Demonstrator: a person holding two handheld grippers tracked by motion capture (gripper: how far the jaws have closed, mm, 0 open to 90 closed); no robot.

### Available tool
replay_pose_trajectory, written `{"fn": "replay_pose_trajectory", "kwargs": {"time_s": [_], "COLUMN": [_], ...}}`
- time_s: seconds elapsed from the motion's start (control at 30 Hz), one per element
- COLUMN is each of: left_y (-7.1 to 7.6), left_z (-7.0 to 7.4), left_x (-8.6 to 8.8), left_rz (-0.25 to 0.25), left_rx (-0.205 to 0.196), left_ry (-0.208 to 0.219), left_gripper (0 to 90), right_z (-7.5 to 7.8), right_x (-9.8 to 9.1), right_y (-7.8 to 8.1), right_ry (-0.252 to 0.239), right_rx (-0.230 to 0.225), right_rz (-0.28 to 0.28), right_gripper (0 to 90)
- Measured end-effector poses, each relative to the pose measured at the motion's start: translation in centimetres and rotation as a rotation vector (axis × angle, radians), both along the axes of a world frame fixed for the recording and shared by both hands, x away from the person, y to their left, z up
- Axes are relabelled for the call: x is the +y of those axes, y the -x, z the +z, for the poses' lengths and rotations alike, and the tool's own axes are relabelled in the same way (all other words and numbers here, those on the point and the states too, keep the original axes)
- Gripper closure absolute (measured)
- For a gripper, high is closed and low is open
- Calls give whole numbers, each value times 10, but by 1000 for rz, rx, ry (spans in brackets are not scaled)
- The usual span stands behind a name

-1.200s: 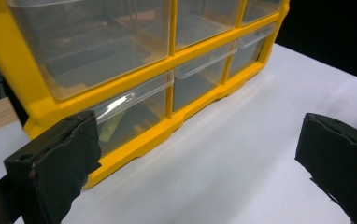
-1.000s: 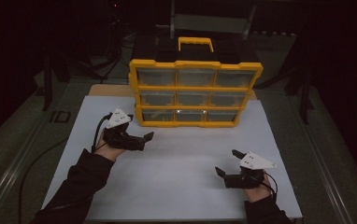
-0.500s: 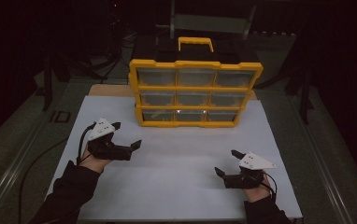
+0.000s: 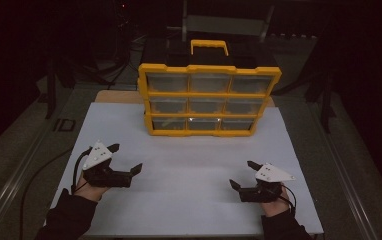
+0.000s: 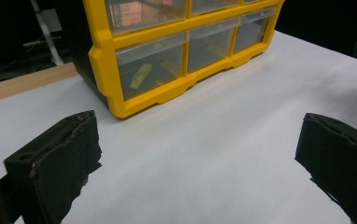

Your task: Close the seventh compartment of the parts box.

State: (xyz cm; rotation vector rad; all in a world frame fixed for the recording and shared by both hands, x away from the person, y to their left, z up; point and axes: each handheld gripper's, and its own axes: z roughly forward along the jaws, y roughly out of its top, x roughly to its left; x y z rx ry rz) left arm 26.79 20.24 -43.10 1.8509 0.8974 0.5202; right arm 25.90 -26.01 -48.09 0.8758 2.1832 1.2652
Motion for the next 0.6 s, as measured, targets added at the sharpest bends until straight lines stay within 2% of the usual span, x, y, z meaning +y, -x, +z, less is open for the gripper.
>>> {"fn": "replay_pose_trajectory", "kwargs": {"time_s": [0.2,0.3,0.47,0.5,0.6], "left_y": [6,8,9,10,11], "left_z": [-12,-19,-31,-40,-49], "left_x": [2,3,6,7,8], "left_rz": [-2,5,13,15,17], "left_rx": [-10,-12,-7,-5,-10], "left_ry": [-11,16,19,21,32], "left_gripper": [0,0,0,0,1], "right_z": [0,0,-1,-2,-2], "right_x": [0,0,1,1,2], "right_y": [0,0,0,0,0], "right_ry": [5,3,7,7,12], "right_rx": [0,2,7,5,6], "right_rz": [2,6,7,7,12], "right_gripper": [110,110,110,110,110]}}
